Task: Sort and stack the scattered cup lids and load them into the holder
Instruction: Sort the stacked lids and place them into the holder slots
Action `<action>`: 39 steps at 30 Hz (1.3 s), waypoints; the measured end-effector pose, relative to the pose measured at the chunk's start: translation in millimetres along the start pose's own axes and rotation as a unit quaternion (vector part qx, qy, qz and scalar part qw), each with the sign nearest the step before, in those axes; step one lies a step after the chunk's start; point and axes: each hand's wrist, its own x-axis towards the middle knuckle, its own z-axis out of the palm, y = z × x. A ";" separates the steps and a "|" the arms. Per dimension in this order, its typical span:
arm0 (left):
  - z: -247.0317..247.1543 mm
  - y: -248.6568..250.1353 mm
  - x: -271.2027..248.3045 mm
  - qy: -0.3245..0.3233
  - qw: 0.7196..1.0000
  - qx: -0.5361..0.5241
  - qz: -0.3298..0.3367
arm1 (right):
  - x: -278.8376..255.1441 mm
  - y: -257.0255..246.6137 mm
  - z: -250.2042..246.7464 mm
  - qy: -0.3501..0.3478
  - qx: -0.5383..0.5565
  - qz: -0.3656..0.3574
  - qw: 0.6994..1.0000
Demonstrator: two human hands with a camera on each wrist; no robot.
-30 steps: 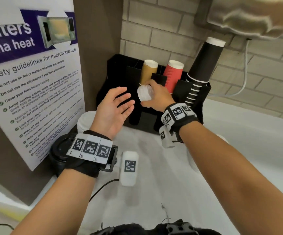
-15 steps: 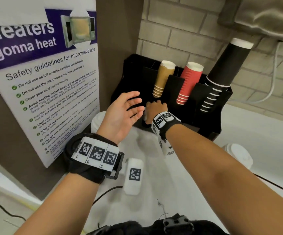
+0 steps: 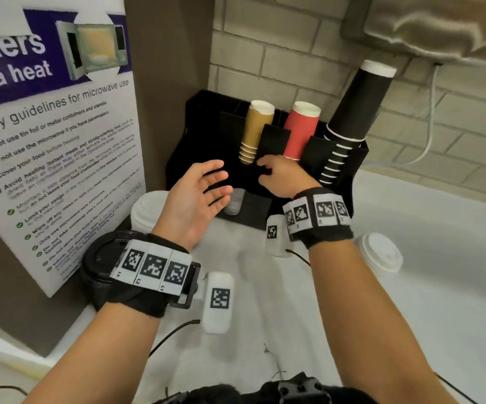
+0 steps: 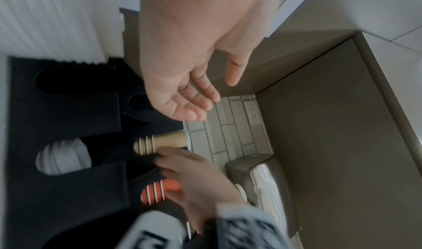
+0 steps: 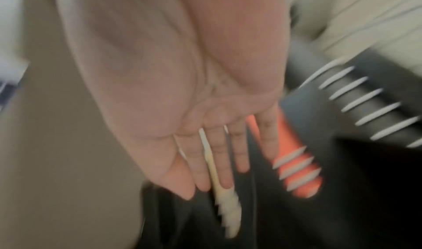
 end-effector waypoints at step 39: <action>39.7 -73.2 -15.8 -0.212 0.961 0.061 -0.170 | -150.4 45.0 -13.2 0.124 0.338 -0.007 0.933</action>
